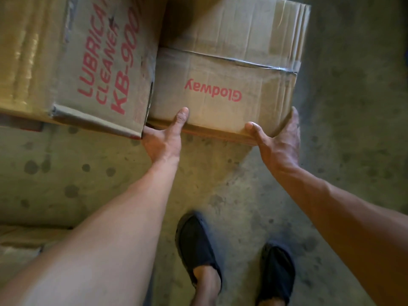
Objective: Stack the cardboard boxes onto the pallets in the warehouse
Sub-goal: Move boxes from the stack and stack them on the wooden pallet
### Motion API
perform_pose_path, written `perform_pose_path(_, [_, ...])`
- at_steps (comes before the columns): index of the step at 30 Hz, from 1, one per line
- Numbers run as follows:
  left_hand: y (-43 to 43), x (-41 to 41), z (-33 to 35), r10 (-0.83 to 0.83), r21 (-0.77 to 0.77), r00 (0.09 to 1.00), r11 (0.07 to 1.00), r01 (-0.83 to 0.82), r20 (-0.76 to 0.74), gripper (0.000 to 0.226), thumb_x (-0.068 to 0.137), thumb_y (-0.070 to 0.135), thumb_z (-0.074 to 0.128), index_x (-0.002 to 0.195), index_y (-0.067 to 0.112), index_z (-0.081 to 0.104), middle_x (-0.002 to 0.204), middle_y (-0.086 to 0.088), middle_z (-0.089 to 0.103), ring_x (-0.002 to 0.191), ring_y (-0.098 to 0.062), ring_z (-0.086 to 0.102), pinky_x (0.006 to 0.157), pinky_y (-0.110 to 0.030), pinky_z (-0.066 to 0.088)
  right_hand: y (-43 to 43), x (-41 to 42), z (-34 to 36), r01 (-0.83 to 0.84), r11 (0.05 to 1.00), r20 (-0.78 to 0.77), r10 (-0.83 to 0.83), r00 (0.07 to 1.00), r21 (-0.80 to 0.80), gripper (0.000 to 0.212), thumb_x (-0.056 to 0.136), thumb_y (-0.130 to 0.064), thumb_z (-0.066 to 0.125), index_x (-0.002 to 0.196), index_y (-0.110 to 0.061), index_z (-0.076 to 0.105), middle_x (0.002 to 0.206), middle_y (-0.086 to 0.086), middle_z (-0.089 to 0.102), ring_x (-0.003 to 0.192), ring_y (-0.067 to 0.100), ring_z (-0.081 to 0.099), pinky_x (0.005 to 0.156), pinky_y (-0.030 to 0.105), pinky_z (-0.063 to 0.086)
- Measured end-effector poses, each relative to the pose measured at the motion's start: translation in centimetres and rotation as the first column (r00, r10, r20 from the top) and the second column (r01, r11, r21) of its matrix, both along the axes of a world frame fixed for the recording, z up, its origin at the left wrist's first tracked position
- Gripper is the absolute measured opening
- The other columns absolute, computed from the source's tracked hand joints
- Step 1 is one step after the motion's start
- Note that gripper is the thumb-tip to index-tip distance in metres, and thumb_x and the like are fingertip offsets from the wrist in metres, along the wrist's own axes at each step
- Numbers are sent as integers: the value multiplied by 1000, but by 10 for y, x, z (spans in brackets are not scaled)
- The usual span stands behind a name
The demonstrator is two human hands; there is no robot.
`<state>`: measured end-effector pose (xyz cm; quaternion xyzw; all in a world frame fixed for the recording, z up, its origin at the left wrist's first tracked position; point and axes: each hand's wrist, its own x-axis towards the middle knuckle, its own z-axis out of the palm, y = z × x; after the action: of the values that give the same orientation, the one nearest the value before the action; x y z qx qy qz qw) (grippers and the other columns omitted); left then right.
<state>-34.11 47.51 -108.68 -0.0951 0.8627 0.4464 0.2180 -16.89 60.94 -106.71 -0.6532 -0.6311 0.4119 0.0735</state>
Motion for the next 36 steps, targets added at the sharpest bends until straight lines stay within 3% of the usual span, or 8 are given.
perform_pose_path(4, [1,8,-1,-19,-5,1000,1000,19,22,126,70,59,83,158,5,8,165,-9,15,151,-18,18,111,-13,9,28,17,2,52,998,-15,-52,999,19,103,76,-52,82,157,-21,26,151,3,45,137,18,44,116,30,34])
perform_pose_path(12, [5,25,8,-238,18,968,971,238,82,118,68,57,84,158,15,20,157,-6,36,144,-20,35,114,-26,29,72,52,7,86,994,-103,-92,990,-61,96,70,-57,84,149,-23,43,139,0,56,127,18,54,111,36,44])
perform_pose_path(18, [-5,63,23,-221,48,972,975,218,83,96,57,61,89,124,12,41,121,-7,55,110,-28,58,92,-38,51,60,108,13,43,998,-142,-49,989,-47,84,72,-54,84,144,-28,48,132,-3,58,119,16,58,107,39,48])
perform_pose_path(22, [-33,103,41,-209,119,973,973,197,96,108,54,59,90,139,19,36,119,4,58,108,-19,60,91,-33,51,44,150,32,7,994,-194,-28,981,-105,94,59,-69,84,143,-45,47,136,-7,57,120,14,58,106,37,49])
perform_pose_path(25, [-57,125,61,-232,167,969,962,215,87,110,50,63,88,144,27,45,123,4,67,110,-15,65,99,-41,54,36,176,52,-57,986,-220,21,975,-159,105,54,-77,80,147,-44,45,136,-3,59,115,15,62,94,30,54])
perform_pose_path(29, [-93,172,89,-231,257,964,948,191,136,114,56,49,90,153,38,31,123,16,63,112,-5,62,99,-31,50,16,203,88,-98,967,-341,13,940,-233,90,71,-55,82,150,-45,41,135,-3,58,103,7,64,69,18,58])
perform_pose_path(33, [-142,221,108,-173,307,970,945,114,173,129,50,58,94,156,39,24,142,7,55,126,-13,56,108,-45,46,-9,226,120,-157,943,-367,41,929,-292,103,59,-61,87,149,-52,37,140,-3,53,107,14,63,88,46,60])
perform_pose_path(36, [-176,253,125,-125,318,981,945,74,146,123,52,58,91,155,40,26,141,6,56,126,-14,56,107,-48,47,-30,235,141,-224,933,-401,97,911,-282,108,57,-56,89,150,-49,36,133,-10,54,108,15,63,93,51,57])
